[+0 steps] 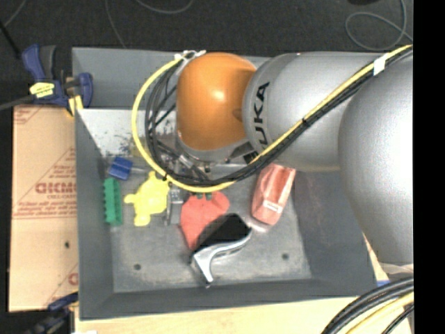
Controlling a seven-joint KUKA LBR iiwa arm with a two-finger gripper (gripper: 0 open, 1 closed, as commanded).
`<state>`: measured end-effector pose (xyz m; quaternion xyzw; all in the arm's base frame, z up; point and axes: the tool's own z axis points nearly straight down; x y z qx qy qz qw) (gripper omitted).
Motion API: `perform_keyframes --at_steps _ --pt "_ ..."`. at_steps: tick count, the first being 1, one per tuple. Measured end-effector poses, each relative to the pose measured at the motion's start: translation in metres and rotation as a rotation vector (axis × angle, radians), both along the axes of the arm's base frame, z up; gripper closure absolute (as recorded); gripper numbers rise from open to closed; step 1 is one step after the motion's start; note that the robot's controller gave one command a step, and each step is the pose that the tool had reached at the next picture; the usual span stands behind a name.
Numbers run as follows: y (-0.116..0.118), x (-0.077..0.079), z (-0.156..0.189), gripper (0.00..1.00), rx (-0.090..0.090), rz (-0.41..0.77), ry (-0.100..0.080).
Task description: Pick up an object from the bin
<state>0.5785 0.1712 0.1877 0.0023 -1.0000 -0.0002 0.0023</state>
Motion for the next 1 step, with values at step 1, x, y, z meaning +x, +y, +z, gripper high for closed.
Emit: perform_keyframes --at_steps 1 --pt "-0.0008 0.0016 0.0049 0.0 0.001 -0.004 -0.008"
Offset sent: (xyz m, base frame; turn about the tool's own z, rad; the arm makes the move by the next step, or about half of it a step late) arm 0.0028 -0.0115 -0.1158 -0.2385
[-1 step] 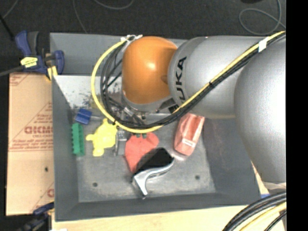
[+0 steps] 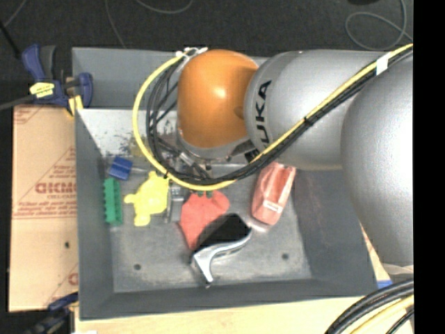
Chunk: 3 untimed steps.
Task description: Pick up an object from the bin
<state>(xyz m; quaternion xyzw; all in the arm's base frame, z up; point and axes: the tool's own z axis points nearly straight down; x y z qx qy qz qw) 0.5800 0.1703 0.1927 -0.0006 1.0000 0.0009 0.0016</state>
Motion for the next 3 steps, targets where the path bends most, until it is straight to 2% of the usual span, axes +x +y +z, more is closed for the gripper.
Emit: perform_keyframes --at_steps 1,2,3 --pt "-0.003 0.002 -0.032 0.0 0.0 0.071 -0.005" --pt "-0.019 0.007 -0.092 0.0 0.001 0.071 -0.006" --pt "-0.04 0.025 -0.122 0.0 0.001 0.105 -0.005"
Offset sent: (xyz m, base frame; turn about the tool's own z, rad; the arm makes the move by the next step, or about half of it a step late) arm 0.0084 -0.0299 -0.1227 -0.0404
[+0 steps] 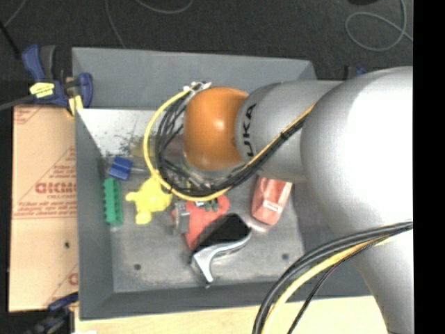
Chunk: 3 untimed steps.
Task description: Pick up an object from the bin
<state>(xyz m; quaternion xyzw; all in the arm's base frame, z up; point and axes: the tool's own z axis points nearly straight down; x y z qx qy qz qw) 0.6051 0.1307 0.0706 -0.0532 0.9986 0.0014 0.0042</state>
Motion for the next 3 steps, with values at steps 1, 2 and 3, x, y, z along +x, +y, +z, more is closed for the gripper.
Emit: perform_keyframes --at_steps 1,2,3 --pt "-0.0596 -0.0137 0.0005 1.0 0.003 -0.078 -0.005" --pt "-0.0596 -0.0137 0.0005 1.0 0.003 -0.08 -0.005" --pt "-0.0595 -0.0137 0.0005 1.0 0.003 -0.08 -0.005"
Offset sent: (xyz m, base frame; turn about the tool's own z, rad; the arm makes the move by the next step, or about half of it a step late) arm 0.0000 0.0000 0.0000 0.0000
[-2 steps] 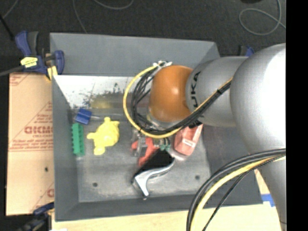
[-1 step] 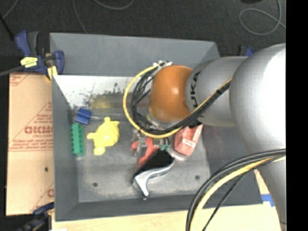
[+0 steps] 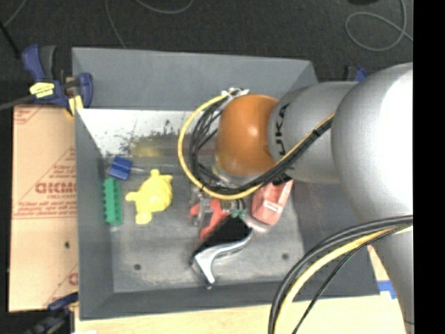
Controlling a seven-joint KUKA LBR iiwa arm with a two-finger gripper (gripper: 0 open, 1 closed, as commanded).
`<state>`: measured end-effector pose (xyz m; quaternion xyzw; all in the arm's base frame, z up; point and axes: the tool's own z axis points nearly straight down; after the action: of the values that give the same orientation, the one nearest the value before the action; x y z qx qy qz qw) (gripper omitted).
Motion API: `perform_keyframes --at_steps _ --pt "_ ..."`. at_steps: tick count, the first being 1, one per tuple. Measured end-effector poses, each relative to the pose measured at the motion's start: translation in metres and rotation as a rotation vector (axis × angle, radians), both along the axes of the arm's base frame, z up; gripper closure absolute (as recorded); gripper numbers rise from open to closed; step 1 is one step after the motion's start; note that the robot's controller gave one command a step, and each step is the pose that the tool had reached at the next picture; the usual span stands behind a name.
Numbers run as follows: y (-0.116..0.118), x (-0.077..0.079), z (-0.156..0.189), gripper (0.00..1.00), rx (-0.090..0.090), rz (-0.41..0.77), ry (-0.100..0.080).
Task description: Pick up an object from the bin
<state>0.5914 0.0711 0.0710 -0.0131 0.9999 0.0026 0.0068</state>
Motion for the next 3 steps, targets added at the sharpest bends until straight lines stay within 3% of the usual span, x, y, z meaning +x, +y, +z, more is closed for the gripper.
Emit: perform_keyframes --at_steps 1,2,3 --pt "0.002 -0.002 0.11 1.0 0.001 -0.004 -0.003" --pt "0.002 -0.002 0.11 1.0 0.001 -0.005 -0.003" --pt "0.002 -0.006 0.165 1.0 0.001 -0.031 0.001"
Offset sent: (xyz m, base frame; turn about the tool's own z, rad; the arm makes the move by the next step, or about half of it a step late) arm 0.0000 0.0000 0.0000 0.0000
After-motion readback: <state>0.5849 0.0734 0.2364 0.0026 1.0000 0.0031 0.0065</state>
